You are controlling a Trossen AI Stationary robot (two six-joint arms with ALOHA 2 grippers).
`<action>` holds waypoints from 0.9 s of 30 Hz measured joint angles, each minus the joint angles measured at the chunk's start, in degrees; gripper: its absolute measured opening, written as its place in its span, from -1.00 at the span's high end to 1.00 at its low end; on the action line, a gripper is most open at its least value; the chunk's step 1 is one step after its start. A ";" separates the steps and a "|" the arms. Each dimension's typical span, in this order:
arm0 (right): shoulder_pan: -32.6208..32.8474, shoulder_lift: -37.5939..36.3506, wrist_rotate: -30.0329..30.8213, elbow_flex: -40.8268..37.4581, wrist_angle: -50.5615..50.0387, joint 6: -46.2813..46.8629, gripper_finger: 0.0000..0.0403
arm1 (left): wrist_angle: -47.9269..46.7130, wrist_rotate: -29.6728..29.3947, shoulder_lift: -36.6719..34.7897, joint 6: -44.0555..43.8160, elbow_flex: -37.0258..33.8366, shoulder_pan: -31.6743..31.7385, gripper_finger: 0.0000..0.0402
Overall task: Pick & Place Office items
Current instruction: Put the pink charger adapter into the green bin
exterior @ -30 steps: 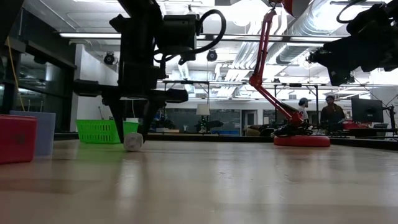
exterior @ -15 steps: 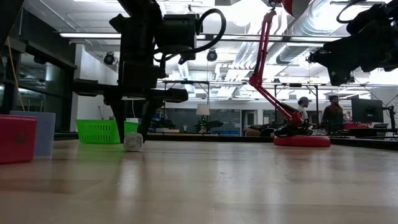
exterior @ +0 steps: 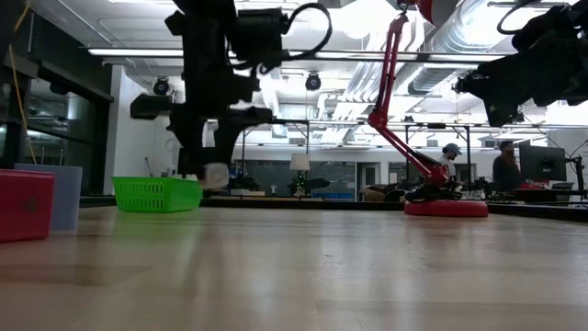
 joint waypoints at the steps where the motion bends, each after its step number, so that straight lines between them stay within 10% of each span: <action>1: 0.02 0.00 0.00 -0.02 0.02 0.00 0.27 | -0.57 -0.35 -0.74 -1.45 0.00 0.88 0.37; 27: 0.00 0.01 0.02 0.00 0.00 0.01 0.27 | -7.39 -1.17 -10.14 -49.89 0.00 16.23 0.37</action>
